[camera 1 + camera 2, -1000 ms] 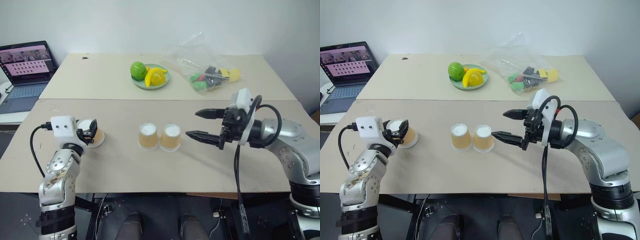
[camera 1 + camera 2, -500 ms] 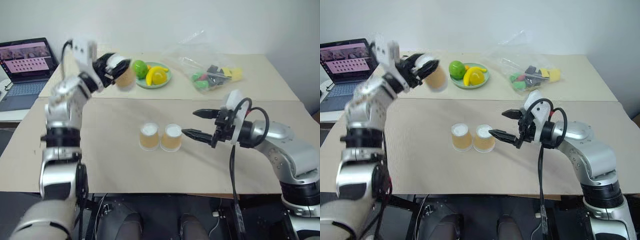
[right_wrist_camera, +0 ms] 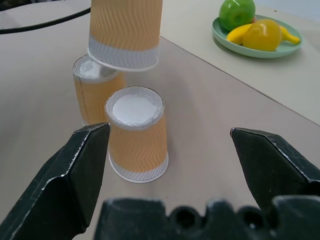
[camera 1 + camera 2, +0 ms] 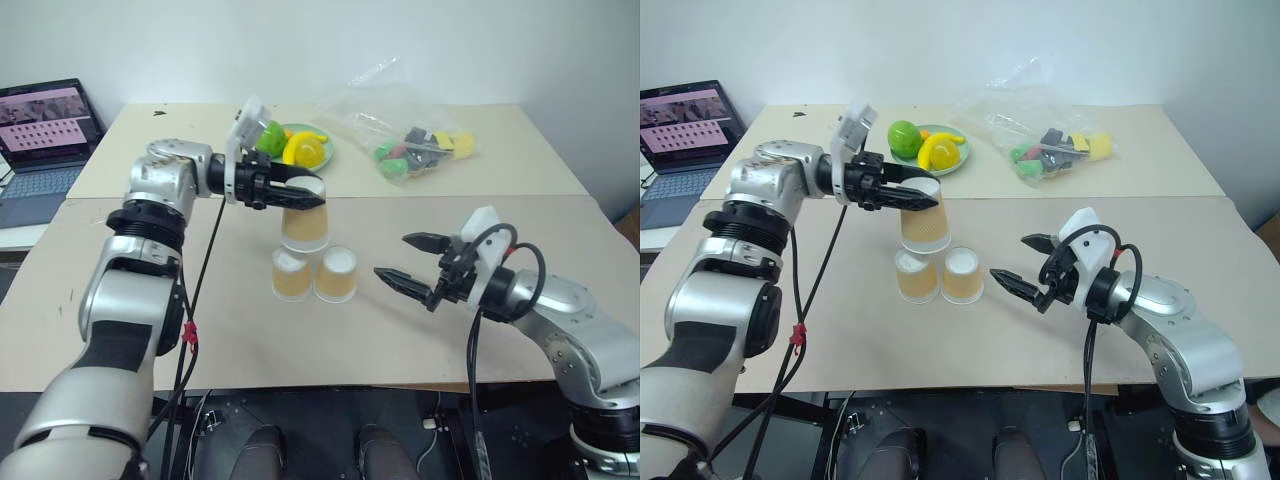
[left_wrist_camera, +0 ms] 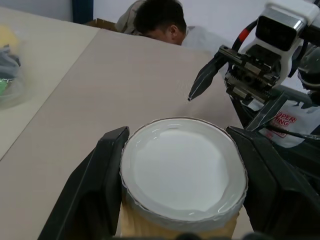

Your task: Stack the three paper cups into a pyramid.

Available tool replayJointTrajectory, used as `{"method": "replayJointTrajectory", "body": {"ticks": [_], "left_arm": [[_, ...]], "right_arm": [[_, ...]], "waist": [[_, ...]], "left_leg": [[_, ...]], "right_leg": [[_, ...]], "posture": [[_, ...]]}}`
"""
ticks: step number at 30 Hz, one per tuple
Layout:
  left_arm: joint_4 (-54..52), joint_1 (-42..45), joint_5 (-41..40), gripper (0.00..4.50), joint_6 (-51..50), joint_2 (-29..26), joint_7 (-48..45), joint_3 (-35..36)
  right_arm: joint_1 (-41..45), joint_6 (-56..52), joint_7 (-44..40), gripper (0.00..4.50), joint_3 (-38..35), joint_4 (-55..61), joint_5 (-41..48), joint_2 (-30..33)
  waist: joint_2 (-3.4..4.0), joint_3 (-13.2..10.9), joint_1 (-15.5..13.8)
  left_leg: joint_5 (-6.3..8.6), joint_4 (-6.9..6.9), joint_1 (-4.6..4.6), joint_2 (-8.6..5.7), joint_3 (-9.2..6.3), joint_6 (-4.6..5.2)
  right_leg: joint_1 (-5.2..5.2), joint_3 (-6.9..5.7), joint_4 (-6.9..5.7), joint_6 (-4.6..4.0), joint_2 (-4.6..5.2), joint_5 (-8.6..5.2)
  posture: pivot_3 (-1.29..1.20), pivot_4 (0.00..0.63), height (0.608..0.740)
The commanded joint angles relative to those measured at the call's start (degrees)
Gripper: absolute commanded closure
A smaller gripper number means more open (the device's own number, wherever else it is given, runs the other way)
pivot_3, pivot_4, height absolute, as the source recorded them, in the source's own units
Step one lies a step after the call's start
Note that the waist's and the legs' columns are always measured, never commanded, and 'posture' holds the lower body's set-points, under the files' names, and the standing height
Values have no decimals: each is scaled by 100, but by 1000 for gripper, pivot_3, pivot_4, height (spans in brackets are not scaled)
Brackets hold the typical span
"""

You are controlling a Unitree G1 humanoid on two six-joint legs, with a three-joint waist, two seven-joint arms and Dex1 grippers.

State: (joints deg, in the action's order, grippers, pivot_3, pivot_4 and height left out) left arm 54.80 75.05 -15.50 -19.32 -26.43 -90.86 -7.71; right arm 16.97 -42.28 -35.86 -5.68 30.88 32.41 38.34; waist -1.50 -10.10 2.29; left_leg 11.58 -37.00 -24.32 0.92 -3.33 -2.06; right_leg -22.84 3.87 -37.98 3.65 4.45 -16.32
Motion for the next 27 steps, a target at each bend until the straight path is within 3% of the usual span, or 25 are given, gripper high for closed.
{"method": "replayJointTrajectory", "body": {"ticks": [1,27], "left_arm": [[40,283,100,1883,265,88,-148,18],[-580,-238,-192,1883,187,135,-164,-319]], "right_arm": [[-56,78,106,0,-269,284,69,12],[-63,6,215,0,-344,351,196,60]], "waist": [[0,0,2],[0,0,16]], "left_leg": [[0,-2,-1,0,0,0],[0,-5,3,1,-1,1]], "right_leg": [[-1,0,0,0,0,0],[-4,3,-6,0,-1,0]], "posture": [[0,150,740],[0,150,740]]}}
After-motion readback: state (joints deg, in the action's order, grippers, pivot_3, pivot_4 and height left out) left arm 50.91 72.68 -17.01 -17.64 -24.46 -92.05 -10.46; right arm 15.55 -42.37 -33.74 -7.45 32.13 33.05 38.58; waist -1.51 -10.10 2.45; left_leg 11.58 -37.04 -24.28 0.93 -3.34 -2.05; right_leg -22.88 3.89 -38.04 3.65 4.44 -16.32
